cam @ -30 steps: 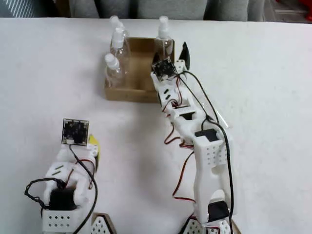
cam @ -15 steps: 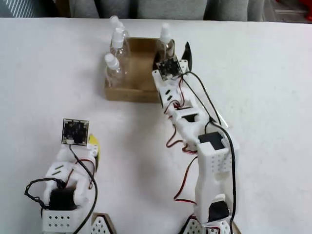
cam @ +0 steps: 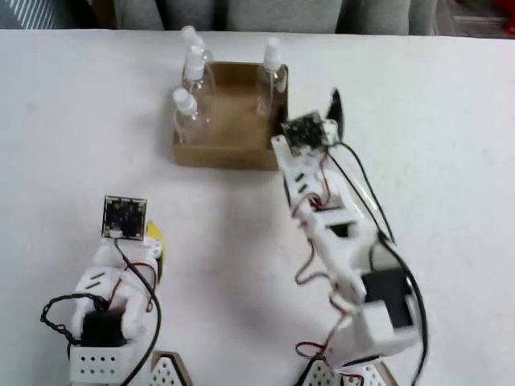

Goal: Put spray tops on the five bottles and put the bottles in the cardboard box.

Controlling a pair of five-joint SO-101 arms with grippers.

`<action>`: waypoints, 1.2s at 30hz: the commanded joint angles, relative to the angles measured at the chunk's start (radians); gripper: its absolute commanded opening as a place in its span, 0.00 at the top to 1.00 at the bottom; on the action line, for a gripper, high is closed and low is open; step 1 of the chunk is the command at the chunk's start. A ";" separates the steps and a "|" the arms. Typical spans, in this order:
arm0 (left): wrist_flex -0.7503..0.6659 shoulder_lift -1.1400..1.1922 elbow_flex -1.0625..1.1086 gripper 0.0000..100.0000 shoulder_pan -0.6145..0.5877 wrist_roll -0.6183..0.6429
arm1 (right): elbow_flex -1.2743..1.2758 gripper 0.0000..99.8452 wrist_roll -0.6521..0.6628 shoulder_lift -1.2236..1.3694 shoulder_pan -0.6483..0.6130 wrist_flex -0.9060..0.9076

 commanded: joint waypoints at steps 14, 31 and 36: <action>-0.031 -0.013 -0.002 0.92 -0.010 -0.008 | 0.075 0.91 0.118 -0.806 0.323 1.046; -0.029 -0.013 -0.002 0.92 -0.010 -0.008 | -0.692 0.88 0.470 -0.140 0.294 1.845; -0.029 -0.013 -0.002 0.92 -0.010 -0.008 | -0.701 0.89 0.480 -0.073 0.209 1.925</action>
